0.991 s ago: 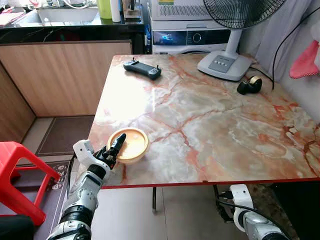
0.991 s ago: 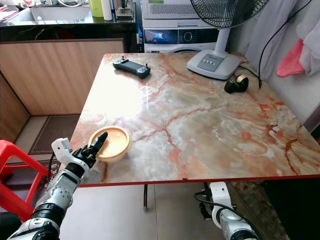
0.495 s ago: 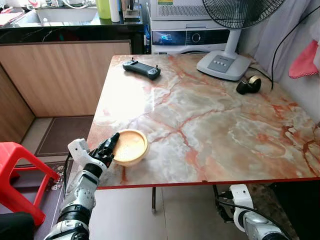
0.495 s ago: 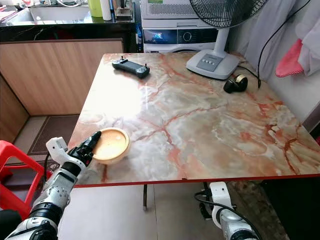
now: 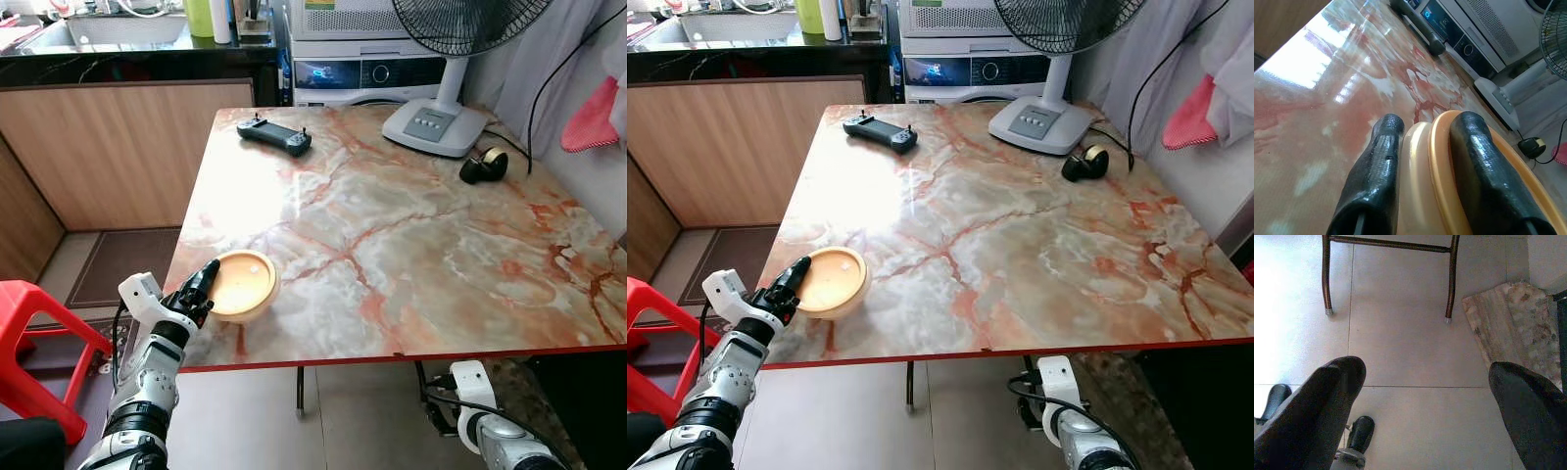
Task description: Restocking fridge
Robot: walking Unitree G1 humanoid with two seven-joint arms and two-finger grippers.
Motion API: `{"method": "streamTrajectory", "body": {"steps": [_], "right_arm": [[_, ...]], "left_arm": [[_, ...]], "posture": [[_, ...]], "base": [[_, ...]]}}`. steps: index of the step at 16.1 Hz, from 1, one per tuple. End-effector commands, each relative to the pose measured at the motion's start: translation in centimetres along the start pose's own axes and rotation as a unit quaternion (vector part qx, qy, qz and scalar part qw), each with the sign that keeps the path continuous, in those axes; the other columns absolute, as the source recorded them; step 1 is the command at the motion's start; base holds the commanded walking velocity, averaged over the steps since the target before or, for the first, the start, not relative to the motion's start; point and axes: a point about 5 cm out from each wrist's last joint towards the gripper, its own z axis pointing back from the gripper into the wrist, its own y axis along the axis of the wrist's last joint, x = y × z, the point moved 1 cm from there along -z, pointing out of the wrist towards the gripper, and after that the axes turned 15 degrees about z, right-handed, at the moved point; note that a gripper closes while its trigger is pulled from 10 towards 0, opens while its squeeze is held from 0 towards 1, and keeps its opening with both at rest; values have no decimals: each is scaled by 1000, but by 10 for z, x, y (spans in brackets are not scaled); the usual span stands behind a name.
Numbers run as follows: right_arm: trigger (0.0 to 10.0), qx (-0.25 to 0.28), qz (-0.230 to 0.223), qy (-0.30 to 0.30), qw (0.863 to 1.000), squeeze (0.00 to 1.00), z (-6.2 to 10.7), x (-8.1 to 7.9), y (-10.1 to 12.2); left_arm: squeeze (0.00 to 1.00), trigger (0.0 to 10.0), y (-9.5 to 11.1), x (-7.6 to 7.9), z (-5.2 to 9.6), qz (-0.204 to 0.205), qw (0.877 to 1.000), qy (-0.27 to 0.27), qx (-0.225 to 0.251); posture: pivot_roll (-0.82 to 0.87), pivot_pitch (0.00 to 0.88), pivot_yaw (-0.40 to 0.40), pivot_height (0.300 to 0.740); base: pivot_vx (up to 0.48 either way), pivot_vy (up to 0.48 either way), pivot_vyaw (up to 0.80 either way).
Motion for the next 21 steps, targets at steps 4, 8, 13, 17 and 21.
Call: {"method": "streamTrajectory", "body": {"steps": [4, 8, 13, 17, 21], "right_arm": [[10000, -2, 3, -6, 1000, 0, 1, 5, 1], [10000, -2, 4, -5, 1000, 0, 1, 5, 1], [10000, -2, 4, -6, 1000, 0, 1, 5, 1], [10000, -1, 4, -7, 1000, 0, 1, 5, 2], [10000, -2, 5, -8, 1000, 0, 1, 6, 1]], "left_arm": [[0, 9843, 4, -2, 0, -12, 1000, 5, 3], [1000, 10000, 3, 0, -1, -13, 1000, 2, 4], [1000, 10000, 2, 7, -6, -2, 1000, -16, 3], [0, 10000, -1, 7, -7, 21, 1000, -22, -5], [0, 10000, -4, 8, -9, 30, 999, -25, -15]], "posture": [[96, 0, -62, 740], [96, 0, -65, 740], [92, 0, -65, 740], [82, 0, -66, 740], [76, 0, -70, 740]], "base": [[0, 0, 0], [0, 0, 0], [0, 0, 0], [0, 0, 0], [0, 0, 0]]}}
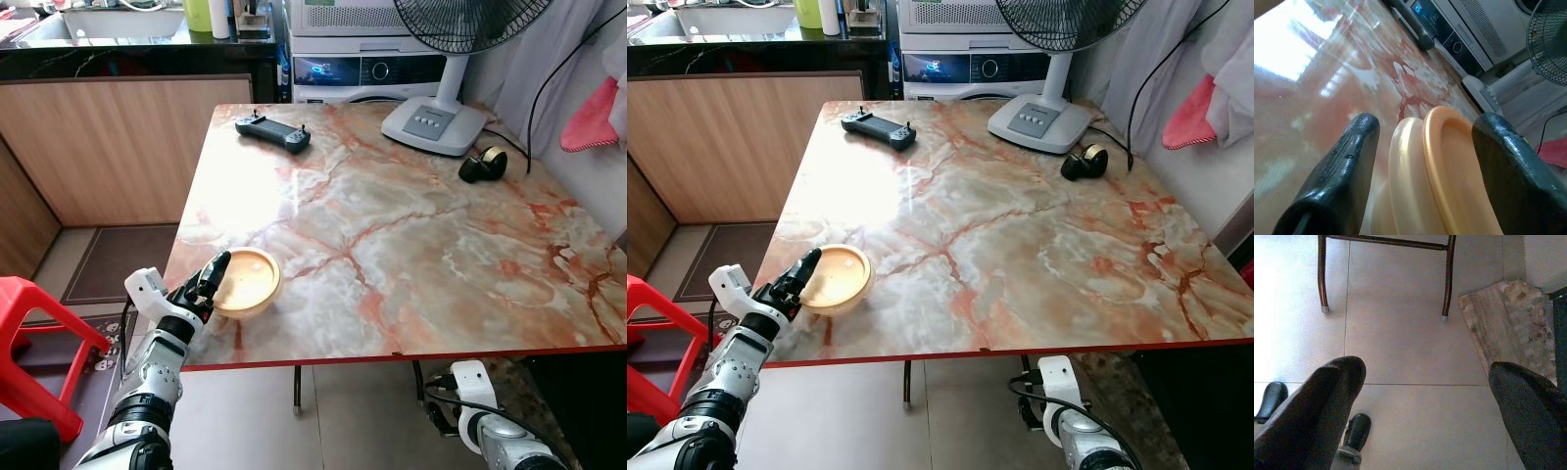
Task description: Restocking fridge
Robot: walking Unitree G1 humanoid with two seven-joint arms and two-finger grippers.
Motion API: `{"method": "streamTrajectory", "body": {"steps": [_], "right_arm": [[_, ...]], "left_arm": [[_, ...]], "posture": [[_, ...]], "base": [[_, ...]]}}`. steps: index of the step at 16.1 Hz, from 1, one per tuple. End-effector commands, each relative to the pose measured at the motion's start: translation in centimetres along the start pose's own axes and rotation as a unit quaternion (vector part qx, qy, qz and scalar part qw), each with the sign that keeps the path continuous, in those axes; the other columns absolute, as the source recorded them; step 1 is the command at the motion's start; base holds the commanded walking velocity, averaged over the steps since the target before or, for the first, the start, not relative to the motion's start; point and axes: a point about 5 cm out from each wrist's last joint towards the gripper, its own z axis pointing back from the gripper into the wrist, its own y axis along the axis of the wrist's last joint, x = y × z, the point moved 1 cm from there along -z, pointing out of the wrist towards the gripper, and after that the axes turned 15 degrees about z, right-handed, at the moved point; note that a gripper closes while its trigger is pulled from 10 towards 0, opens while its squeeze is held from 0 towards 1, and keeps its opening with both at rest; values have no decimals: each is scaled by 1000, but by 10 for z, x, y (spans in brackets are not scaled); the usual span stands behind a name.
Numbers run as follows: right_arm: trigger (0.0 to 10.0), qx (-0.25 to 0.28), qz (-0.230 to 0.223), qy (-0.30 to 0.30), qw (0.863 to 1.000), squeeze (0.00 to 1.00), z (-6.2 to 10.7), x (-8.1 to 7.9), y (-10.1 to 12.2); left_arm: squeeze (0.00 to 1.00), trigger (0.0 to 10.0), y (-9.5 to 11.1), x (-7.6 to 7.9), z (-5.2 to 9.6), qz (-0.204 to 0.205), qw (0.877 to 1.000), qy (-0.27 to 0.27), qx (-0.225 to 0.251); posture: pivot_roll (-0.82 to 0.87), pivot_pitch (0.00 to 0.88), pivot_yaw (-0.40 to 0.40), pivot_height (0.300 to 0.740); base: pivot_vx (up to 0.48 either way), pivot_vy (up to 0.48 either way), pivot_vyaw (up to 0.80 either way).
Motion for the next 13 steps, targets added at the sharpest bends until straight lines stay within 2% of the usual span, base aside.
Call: {"method": "streamTrajectory", "body": {"steps": [1, 6, 7, 8, 13], "right_arm": [[10000, -1, 5, -7, 1000, 0, 1, 5, 1], [10000, -1, 6, -8, 1000, 0, 1, 6, 1], [10000, -1, 6, -8, 1000, 0, 1, 6, 2], [10000, -1, 7, -8, 1000, 0, 1, 6, 2], [10000, -1, 25, -6, 1000, 0, 1, 6, 3]], "left_arm": [[0, 10000, -1, 2, -3, 9, 1000, -3, -3], [0, 9804, -9, 1, -3, 18, 1000, 1, -22], [0, 2706, -9, 1, -3, 17, 1000, 2, -23], [0, 0, -9, 0, -4, 19, 1000, 1, -23], [0, 0, -6, 0, -3, 6, 1000, 2, -22]], "posture": [[76, 0, -70, 740], [70, 0, -71, 740], [71, 0, -71, 740], [71, 0, -71, 740], [73, 0, -72, 740]], "base": [[0, 0, 0], [0, 0, 0], [0, 0, 0], [0, 0, 0], [0, 0, 0]]}}
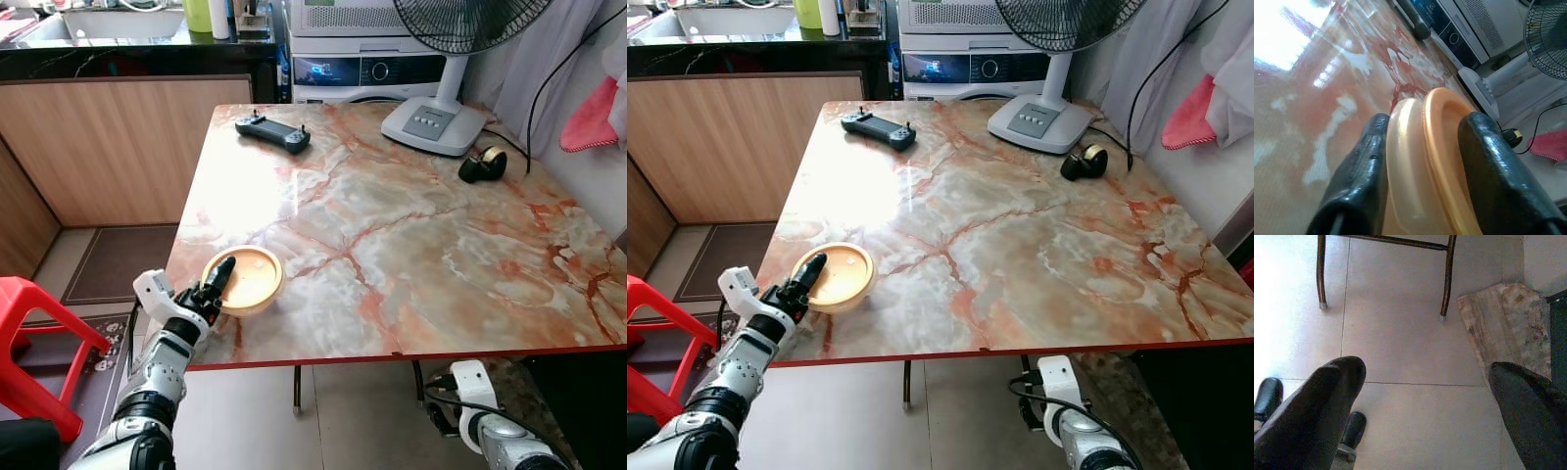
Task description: Restocking fridge
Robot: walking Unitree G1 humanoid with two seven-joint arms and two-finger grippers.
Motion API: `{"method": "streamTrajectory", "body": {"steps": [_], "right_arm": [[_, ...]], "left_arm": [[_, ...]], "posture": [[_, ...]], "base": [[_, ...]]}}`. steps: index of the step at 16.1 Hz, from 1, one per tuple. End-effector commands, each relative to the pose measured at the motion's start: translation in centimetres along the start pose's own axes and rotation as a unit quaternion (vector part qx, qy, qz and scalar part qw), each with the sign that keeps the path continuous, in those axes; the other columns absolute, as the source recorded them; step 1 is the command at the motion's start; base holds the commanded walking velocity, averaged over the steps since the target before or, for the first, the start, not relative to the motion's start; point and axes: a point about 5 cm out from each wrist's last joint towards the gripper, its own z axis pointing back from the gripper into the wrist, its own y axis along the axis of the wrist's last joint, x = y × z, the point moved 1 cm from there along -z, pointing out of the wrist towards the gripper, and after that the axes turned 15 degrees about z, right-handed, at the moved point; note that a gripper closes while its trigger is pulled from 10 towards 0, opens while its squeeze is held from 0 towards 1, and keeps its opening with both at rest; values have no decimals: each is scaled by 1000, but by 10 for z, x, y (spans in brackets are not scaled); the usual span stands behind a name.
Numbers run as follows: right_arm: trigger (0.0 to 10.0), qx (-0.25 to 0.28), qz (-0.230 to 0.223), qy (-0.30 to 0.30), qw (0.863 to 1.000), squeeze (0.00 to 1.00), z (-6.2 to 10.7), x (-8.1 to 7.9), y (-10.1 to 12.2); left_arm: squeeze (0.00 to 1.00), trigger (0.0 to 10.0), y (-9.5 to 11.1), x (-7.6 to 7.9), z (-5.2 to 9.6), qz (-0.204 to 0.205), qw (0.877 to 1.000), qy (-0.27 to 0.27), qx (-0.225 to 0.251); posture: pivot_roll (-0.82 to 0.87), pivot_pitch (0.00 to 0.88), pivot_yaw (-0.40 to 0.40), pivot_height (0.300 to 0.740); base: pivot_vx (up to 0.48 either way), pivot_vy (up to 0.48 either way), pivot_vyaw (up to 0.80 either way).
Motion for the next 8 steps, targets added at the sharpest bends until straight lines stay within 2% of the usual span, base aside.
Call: {"method": "streamTrajectory", "body": {"steps": [1, 8], "right_arm": [[10000, 1, 6, -8, 1000, 0, 1, 6, 3], [10000, 0, 5, -14, 1000, 0, 1, 6, 3]], "left_arm": [[0, 0, 1, -1, -1, -1, 1000, 5, -2], [0, 0, 4, -2, 1, -2, 1000, 7, 6]], "posture": [[70, 0, -72, 740], [71, 0, -72, 740]], "base": [[0, 0, 0], [0, 0, 0]]}}
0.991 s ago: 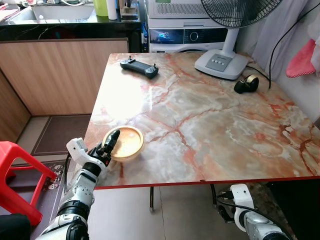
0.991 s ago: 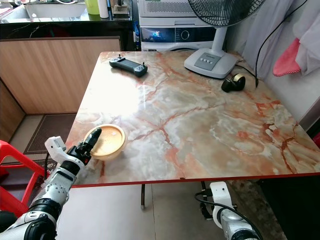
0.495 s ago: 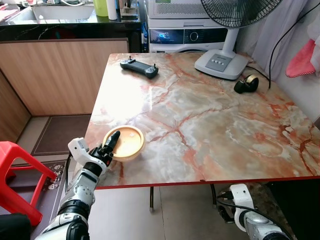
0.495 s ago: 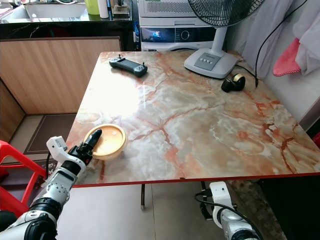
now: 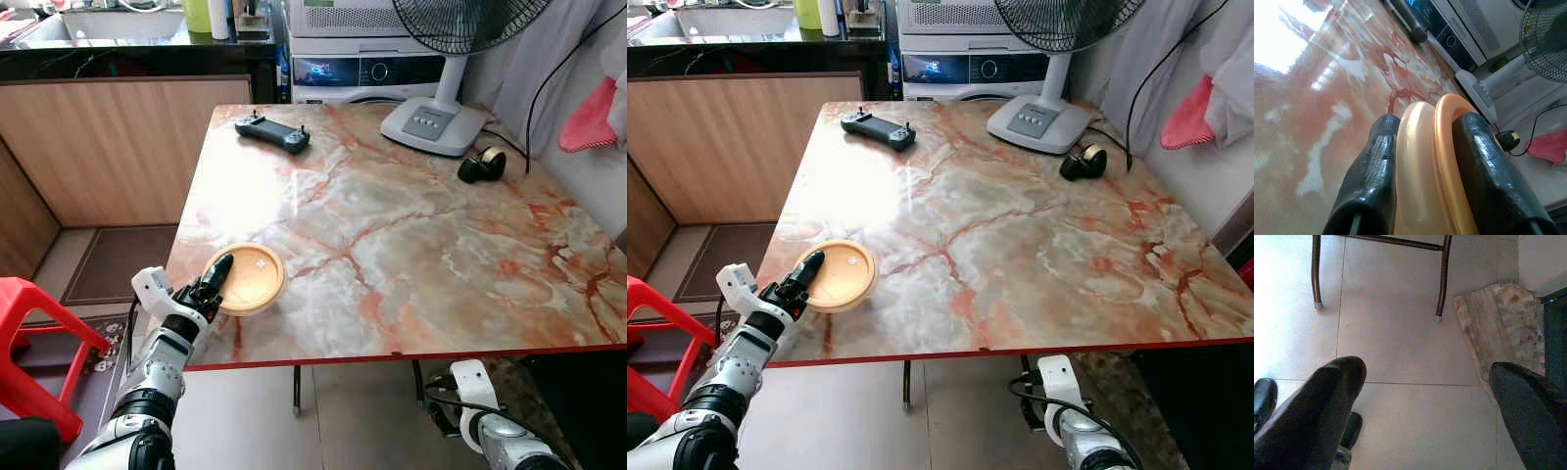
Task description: Restocking fridge
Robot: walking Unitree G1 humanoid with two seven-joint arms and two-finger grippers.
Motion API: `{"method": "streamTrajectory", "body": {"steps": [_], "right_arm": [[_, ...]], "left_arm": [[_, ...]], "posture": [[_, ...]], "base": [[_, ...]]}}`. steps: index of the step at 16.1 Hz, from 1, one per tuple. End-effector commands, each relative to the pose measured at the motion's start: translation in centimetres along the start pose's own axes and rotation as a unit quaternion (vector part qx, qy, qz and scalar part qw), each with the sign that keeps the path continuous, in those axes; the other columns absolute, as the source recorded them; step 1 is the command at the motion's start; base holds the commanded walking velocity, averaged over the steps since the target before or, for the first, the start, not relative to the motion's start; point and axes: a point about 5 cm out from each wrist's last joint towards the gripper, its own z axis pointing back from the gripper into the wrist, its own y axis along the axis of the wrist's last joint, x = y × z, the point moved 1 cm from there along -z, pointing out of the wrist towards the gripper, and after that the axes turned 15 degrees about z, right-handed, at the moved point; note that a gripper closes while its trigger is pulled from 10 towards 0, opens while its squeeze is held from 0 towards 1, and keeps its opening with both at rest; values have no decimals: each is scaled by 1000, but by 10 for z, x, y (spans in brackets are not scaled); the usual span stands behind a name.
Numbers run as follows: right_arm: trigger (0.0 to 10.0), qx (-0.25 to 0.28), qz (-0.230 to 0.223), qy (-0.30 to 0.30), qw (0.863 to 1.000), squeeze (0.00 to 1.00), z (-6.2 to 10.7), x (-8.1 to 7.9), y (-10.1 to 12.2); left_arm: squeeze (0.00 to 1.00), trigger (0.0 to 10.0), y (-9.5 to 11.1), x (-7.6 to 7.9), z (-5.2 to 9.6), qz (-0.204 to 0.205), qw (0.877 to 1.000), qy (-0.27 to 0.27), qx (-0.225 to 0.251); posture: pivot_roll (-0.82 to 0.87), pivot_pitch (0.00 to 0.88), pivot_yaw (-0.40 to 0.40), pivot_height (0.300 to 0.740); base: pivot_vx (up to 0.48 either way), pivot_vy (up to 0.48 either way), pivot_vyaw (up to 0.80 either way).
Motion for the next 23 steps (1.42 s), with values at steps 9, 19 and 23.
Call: {"method": "streamTrajectory", "body": {"steps": [9, 19, 23], "right_arm": [[10000, 7, -22, -11, 1000, 0, 0, 3, 2], [10000, 15, -79, -28, 996, 0, -1, -6, -1], [10000, 20, -88, -35, 995, 0, -1, -5, -2]], "left_arm": [[0, 10000, 16, 66, -30, -99, 989, -97, 54], [0, 10000, -3, 95, -27, -432, 896, -61, 85], [0, 10000, -11, 97, -21, -505, 855, -66, 100]], "posture": [[73, 0, -47, 740], [42, 0, 33, 740], [45, 0, 30, 740]], "base": [[0, 0, 0], [0, 0, 0], [0, 0, 0]]}}
